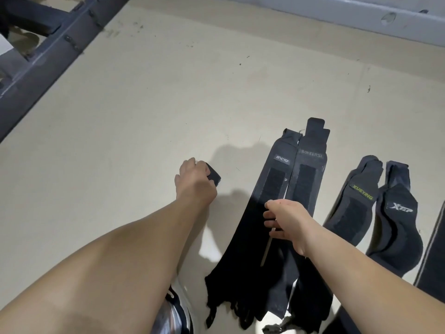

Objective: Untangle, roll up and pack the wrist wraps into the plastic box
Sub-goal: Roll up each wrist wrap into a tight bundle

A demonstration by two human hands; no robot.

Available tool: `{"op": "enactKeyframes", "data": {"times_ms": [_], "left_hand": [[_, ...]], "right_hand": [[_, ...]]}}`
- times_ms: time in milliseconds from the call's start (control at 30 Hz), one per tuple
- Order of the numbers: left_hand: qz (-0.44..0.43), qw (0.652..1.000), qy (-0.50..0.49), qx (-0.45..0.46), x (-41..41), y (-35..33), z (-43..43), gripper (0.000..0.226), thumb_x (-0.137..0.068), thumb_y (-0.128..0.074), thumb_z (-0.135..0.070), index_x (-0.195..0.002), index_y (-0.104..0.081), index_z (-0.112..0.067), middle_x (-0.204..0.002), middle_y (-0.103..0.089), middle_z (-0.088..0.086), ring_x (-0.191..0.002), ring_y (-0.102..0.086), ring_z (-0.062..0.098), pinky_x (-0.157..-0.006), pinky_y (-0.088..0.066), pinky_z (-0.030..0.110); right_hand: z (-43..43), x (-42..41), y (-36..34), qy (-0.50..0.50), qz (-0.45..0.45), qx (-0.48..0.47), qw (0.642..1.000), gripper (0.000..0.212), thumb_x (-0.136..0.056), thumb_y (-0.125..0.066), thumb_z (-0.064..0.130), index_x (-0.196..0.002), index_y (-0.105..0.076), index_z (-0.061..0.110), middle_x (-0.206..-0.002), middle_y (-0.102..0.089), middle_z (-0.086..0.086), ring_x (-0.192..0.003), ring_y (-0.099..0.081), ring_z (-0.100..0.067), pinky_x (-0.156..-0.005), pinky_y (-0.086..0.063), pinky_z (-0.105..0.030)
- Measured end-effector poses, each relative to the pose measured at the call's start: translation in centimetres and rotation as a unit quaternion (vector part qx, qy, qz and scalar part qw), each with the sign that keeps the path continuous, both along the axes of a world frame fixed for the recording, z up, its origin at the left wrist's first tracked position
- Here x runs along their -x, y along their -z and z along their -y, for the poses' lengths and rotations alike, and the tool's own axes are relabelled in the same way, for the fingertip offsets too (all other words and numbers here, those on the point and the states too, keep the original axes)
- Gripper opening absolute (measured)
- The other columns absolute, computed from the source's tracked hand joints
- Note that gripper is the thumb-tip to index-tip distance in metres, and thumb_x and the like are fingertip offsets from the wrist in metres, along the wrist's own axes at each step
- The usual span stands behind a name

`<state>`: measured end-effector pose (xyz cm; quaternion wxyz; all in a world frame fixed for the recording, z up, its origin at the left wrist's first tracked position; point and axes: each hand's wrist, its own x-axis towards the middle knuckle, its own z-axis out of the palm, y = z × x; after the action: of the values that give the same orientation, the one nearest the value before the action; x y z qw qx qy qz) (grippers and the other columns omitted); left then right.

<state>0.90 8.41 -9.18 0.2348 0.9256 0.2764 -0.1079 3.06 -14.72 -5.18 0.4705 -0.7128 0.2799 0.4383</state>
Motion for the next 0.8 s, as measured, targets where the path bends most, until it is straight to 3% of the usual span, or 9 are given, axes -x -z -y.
{"op": "enactKeyframes", "data": {"times_ms": [133, 233, 267, 333, 400, 433, 567, 667, 800], "left_hand": [[0.102, 0.993, 0.057, -0.015, 0.5, 0.5, 0.8, 0.016, -0.081, -0.059, -0.004, -0.084, -0.054, -0.019, -0.105, -0.060, 0.004, -0.107, -0.054, 0.031, -0.095, -0.046, 0.046], [0.141, 0.970, 0.158, -0.119, 0.8, 0.9, 1.8, 0.023, -0.079, -0.068, -0.002, -0.100, -0.065, -0.010, -0.116, -0.062, 0.013, -0.102, -0.058, 0.038, -0.085, -0.049, 0.045], [0.104, 0.962, 0.211, -0.136, 1.1, 0.6, 2.8, 0.026, -0.081, -0.068, -0.005, -0.106, -0.065, -0.012, -0.115, -0.060, 0.012, -0.099, -0.058, 0.037, -0.079, -0.048, 0.042], [-0.044, 0.966, 0.246, -0.065, 2.2, 0.0, 5.9, 0.025, -0.093, -0.063, -0.020, -0.118, -0.060, -0.017, -0.119, -0.059, 0.007, -0.105, -0.061, 0.033, -0.081, -0.049, 0.041], [-0.201, 0.963, 0.180, 0.026, 3.9, 0.4, 8.3, 0.046, -0.095, -0.066, -0.044, -0.129, -0.052, -0.017, -0.129, -0.058, 0.006, -0.117, -0.060, 0.032, -0.097, -0.050, 0.042], [-0.235, 0.962, 0.122, 0.065, 4.7, 1.0, 9.0, 0.059, -0.092, -0.071, -0.051, -0.134, -0.047, -0.017, -0.132, -0.054, 0.006, -0.121, -0.058, 0.032, -0.100, -0.050, 0.042], [-0.246, 0.955, -0.017, 0.166, 5.5, 1.9, 9.8, 0.072, -0.087, -0.082, -0.038, -0.137, -0.035, -0.017, -0.120, -0.055, 0.005, -0.106, -0.058, 0.027, -0.085, -0.049, 0.036], [-0.267, 0.936, -0.067, 0.218, 4.9, 1.9, 10.4, 0.065, -0.084, -0.086, -0.030, -0.132, -0.045, -0.012, -0.122, -0.060, 0.009, -0.109, -0.062, 0.028, -0.085, -0.049, 0.033], [-0.298, 0.922, -0.060, 0.241, 4.9, 2.1, 11.4, 0.056, -0.067, -0.089, -0.042, -0.116, -0.070, -0.021, -0.112, -0.075, 0.005, -0.105, -0.072, 0.028, -0.097, -0.060, 0.039]], "right_hand": [[0.1, 0.0, 0.1, 0.001, 0.003, -0.004, 1.000, 0.029, -0.106, -0.056, 0.023, -0.132, -0.062, 0.012, -0.115, -0.071, -0.008, -0.104, -0.071, -0.025, -0.081, -0.061, -0.038], [0.3, -0.1, 0.3, 0.005, 0.002, -0.010, 1.000, 0.030, -0.106, -0.056, 0.023, -0.133, -0.062, 0.012, -0.115, -0.070, -0.008, -0.105, -0.070, -0.025, -0.077, -0.060, -0.036], [0.4, -0.1, 0.6, 0.007, 0.000, -0.012, 1.000, 0.031, -0.105, -0.055, 0.022, -0.133, -0.061, 0.011, -0.115, -0.070, -0.008, -0.105, -0.070, -0.025, -0.078, -0.059, -0.036], [0.6, 0.0, 1.2, 0.010, -0.004, -0.007, 1.000, 0.032, -0.105, -0.053, 0.019, -0.133, -0.061, 0.006, -0.108, -0.067, -0.005, -0.101, -0.066, -0.024, -0.082, -0.059, -0.038], [1.0, 0.2, 2.2, -0.005, -0.001, 0.018, 1.000, 0.035, -0.104, -0.052, 0.022, -0.132, -0.061, 0.003, -0.099, -0.063, -0.004, -0.095, -0.061, -0.024, -0.094, -0.059, -0.046], [1.1, 0.3, 2.6, -0.015, -0.009, 0.028, 0.999, 0.038, -0.104, -0.051, 0.027, -0.133, -0.061, 0.005, -0.102, -0.063, -0.002, -0.098, -0.062, -0.024, -0.101, -0.057, -0.049], [1.9, 0.5, 3.9, -0.004, -0.059, 0.045, 0.997, 0.041, -0.101, -0.049, 0.046, -0.129, -0.061, 0.020, -0.111, -0.070, -0.001, -0.103, -0.069, -0.023, -0.106, -0.055, -0.045], [2.3, 0.9, 4.5, 0.003, -0.058, 0.029, 0.998, 0.039, -0.099, -0.049, 0.047, -0.127, -0.063, 0.023, -0.118, -0.071, 0.000, -0.104, -0.071, -0.020, -0.102, -0.057, -0.040], [2.7, 1.2, 4.7, 0.029, -0.074, 0.001, 0.997, 0.042, -0.098, -0.052, 0.039, -0.136, -0.060, 0.021, -0.131, -0.069, -0.003, -0.114, -0.068, -0.020, -0.096, -0.058, -0.036]]}}
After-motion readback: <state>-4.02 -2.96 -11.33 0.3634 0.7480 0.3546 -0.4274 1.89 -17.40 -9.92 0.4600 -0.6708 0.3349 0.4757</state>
